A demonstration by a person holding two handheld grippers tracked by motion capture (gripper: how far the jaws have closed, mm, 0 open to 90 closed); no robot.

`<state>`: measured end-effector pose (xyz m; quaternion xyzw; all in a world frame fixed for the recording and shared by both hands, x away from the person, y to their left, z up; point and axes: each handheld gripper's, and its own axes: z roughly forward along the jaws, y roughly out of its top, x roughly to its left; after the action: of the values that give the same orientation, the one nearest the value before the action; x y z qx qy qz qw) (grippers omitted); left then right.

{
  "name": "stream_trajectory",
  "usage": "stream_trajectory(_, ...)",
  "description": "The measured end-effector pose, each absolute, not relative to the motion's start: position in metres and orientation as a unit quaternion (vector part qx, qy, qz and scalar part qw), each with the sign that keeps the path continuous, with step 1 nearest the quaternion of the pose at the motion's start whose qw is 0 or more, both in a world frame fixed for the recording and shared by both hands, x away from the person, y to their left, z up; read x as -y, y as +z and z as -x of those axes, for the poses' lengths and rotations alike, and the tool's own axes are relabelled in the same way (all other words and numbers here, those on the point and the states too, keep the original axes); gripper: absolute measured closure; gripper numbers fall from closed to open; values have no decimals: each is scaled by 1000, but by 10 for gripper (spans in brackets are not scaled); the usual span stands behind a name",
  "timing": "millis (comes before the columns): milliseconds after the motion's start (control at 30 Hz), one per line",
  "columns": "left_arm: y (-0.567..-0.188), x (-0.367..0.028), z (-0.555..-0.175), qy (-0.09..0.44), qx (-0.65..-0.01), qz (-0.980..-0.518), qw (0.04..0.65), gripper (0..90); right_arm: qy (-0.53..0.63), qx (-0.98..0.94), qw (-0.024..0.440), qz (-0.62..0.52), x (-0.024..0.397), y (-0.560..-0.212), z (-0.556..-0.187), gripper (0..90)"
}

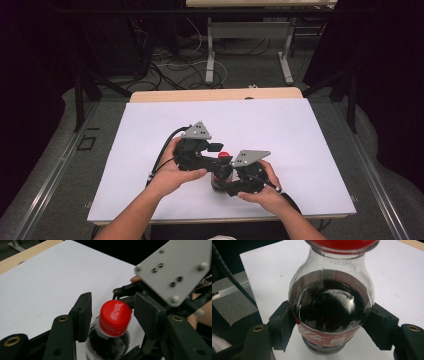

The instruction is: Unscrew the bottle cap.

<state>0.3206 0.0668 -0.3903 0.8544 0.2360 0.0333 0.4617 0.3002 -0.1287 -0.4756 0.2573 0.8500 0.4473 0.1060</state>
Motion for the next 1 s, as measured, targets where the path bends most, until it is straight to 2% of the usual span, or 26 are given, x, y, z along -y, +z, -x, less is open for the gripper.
stream_trajectory(133,-393,-70,-323,18,-219,-858,465,528,448,-850,108,-254,128,-476,-299,306)
stream_trajectory(467,-397,-66,-323,20,-201,-859,470,605,445,-854,104,-250,126,-477,-299,306)
stream_trajectory(567,-397,-63,-320,30,-217,-856,467,609,443,-853,107,-253,126,-478,-299,306)
stream_trajectory(767,-398,-51,-310,76,-309,-828,461,613,432,-852,119,-270,127,-478,-301,307)
stream_trajectory(900,-397,-45,-303,107,-324,-824,453,612,437,-847,127,-275,127,-479,-301,306)
stream_trajectory(1000,-395,-44,-302,105,-314,-825,458,603,439,-846,127,-275,128,-477,-300,306)
